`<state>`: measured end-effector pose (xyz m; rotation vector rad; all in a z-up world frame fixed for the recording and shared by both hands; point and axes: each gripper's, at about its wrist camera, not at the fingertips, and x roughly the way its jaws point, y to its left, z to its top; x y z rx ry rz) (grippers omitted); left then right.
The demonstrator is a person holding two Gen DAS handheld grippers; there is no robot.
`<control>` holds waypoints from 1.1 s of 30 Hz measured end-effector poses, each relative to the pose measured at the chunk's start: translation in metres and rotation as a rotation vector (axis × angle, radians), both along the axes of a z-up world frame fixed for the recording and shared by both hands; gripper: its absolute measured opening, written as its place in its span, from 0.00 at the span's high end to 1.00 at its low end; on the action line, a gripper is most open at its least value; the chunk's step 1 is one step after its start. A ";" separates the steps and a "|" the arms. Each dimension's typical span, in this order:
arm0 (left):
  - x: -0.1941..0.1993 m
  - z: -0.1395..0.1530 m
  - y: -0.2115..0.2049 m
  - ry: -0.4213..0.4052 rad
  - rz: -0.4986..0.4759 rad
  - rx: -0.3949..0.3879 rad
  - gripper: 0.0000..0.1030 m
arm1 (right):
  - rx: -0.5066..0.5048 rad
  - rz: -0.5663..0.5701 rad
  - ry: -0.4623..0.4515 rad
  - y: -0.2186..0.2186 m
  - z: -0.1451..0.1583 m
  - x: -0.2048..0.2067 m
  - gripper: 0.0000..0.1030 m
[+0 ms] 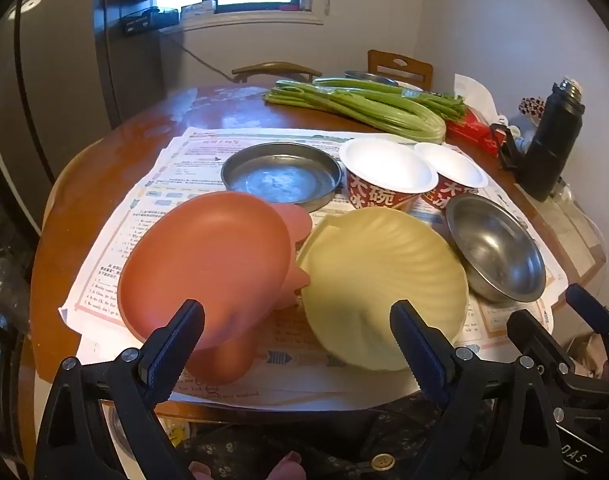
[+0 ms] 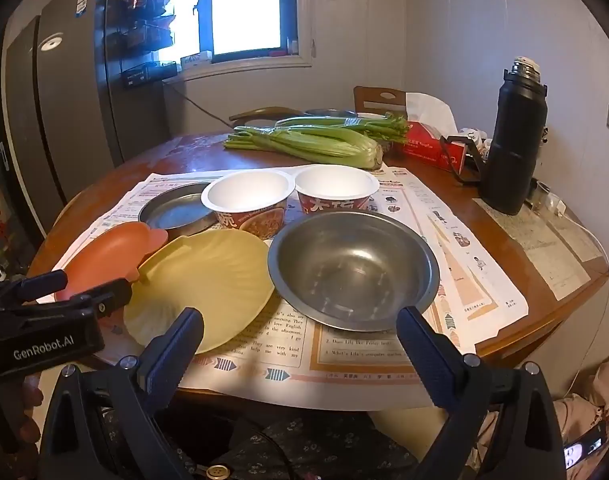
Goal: Organize plates and bowls
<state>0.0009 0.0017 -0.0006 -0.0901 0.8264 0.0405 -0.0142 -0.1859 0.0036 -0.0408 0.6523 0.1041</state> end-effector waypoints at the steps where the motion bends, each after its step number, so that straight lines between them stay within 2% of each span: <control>1: 0.000 0.001 -0.002 0.001 0.000 0.011 0.09 | -0.005 0.000 -0.006 0.001 0.001 -0.001 0.05; 2: -0.001 0.003 -0.013 -0.002 -0.008 0.039 0.09 | 0.006 0.007 -0.004 0.001 0.001 -0.002 0.05; 8: 0.000 -0.001 -0.006 0.002 -0.021 0.004 0.09 | -0.016 0.014 -0.016 0.003 0.005 -0.005 0.05; 17: -0.003 -0.001 -0.011 0.001 -0.027 0.019 0.09 | 0.015 0.004 0.011 0.001 0.002 -0.004 0.05; 33: -0.005 -0.003 -0.011 0.003 -0.029 0.021 0.09 | 0.005 0.004 0.009 0.002 0.000 -0.004 0.05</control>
